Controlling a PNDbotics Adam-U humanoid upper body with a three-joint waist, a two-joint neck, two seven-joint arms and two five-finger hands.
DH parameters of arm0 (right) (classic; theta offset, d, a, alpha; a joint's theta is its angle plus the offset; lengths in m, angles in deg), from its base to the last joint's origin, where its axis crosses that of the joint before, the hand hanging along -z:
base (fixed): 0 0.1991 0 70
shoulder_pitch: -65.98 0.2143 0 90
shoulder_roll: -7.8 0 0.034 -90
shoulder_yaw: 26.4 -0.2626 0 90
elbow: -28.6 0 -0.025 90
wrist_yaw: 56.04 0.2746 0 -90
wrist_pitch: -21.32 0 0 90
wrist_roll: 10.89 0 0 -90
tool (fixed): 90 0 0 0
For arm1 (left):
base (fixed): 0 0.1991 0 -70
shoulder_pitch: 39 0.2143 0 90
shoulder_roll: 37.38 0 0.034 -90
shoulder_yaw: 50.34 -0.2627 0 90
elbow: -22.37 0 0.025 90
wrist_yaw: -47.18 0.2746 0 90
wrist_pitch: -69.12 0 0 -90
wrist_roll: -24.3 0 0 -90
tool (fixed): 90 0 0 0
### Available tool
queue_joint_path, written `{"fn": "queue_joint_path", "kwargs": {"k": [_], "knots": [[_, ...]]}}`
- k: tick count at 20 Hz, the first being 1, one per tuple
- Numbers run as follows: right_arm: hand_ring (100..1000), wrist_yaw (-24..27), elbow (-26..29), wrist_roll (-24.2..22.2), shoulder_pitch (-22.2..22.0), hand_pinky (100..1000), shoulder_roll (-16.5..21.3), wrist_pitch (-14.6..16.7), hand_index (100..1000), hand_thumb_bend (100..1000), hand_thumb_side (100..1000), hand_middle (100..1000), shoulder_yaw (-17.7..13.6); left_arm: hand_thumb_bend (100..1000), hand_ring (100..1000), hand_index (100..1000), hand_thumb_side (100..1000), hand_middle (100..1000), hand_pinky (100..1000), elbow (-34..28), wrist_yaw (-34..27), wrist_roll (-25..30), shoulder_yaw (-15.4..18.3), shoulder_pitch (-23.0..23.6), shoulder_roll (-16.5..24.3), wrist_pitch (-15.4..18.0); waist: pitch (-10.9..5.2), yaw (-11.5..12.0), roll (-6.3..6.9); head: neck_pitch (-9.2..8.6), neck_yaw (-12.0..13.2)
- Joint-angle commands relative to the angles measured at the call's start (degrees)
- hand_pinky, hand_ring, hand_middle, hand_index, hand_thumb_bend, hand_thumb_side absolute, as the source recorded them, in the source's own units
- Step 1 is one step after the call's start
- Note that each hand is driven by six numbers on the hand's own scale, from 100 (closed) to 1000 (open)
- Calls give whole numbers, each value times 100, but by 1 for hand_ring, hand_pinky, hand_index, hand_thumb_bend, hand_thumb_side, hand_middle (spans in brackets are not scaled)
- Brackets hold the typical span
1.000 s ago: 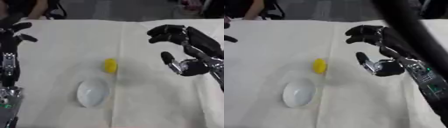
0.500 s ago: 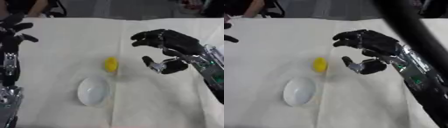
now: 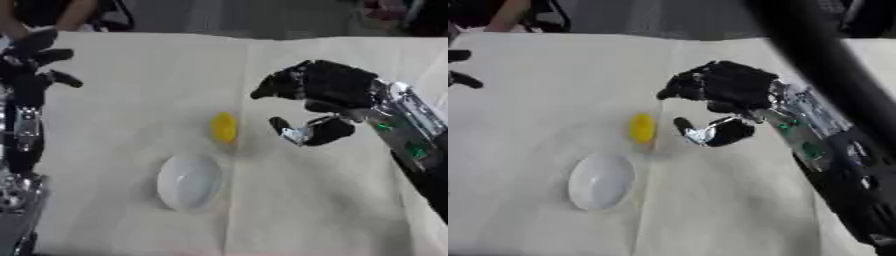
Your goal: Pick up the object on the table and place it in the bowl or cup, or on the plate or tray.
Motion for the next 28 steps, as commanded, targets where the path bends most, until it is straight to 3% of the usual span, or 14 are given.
{"fn": "queue_joint_path", "kwargs": {"k": [1, 14, 28], "knots": [[649, -379, -221, -14, 205, 455, -122, -22, 939, 100, 783, 774, 32, 269, 730, 820, 875, 786, 471, -56, -35, 41, -12, -88, 73, 9, -77, 23, -8, -38, 26], [645, -1755, -1210, 396, 711, 438, -807, 100, 940, 100, 771, 774, 72, 268, 721, 819, 876, 786, 466, -23, -111, 127, -66, -124, 17, 21, -95, 185, -4, -42, -26], [687, -2431, -1736, 550, 901, 493, -1110, 214, 935, 100, 772, 791, 59, 268, 717, 820, 875, 787, 467, -10, -153, 167, -85, -142, 1, 28, -123, 316, 23, -45, -137]]}}
